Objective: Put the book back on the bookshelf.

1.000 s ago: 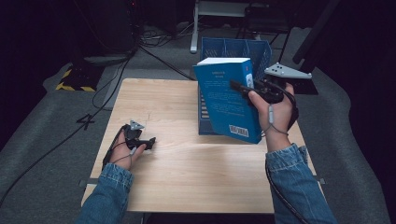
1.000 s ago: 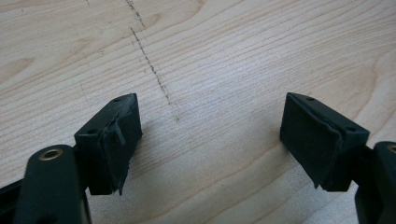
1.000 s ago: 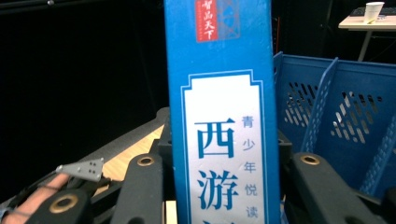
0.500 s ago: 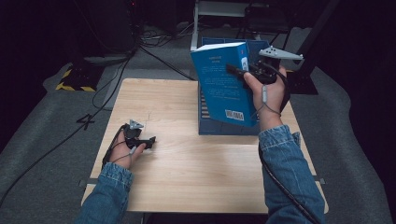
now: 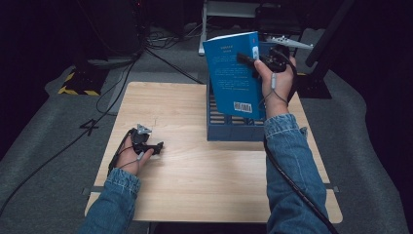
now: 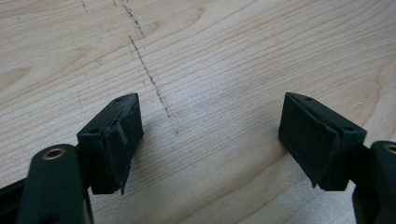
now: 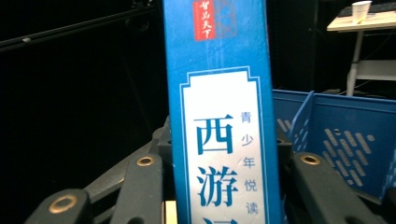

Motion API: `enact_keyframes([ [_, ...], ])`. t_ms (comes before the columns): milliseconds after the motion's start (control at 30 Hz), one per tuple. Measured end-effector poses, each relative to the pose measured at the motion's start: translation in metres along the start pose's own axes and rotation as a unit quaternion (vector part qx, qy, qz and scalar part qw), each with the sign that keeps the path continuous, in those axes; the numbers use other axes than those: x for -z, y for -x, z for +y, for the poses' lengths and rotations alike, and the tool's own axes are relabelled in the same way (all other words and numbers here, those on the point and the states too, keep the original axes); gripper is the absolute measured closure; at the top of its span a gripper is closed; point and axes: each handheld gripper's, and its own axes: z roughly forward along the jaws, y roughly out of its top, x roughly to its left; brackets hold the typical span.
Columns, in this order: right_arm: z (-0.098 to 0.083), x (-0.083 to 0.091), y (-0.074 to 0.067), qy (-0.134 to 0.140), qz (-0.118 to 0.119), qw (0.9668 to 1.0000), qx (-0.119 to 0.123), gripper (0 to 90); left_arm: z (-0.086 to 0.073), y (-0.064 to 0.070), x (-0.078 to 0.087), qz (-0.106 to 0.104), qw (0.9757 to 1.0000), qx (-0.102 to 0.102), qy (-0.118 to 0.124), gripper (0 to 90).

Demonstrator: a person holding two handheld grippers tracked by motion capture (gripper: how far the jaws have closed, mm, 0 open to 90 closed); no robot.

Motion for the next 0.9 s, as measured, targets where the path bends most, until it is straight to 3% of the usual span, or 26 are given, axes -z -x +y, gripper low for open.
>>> enact_keyframes([
  [133, 0.002, -0.008, 0.005, -0.001, -0.016, 0.9999, -0.003, 61.9, 0.000, -0.001, 0.000, -0.004, 0.9999, 0.009, 0.004, 22.8],
  [333, 0.001, -0.017, 0.019, 0.011, -0.031, 0.9990, -0.032, 61.9, 0.000, -0.001, 0.000, -0.001, 1.0000, 0.007, 0.004, 23.3],
  [667, -0.006, -0.021, 0.041, 0.024, -0.076, 0.9936, -0.079, 61.7, 0.000, 0.000, 0.000, 0.003, 1.0000, 0.002, 0.003, 23.4],
  [767, -0.006, -0.022, 0.039, 0.023, -0.080, 0.9936, -0.077, 61.7, 0.000, 0.001, -0.001, 0.004, 1.0000, -0.002, 0.002, 23.5],
  [900, -0.005, -0.032, 0.026, 0.016, -0.092, 0.9937, -0.061, 61.7, 0.000, 0.001, -0.001, 0.005, 1.0000, -0.002, 0.002, 23.7],
])
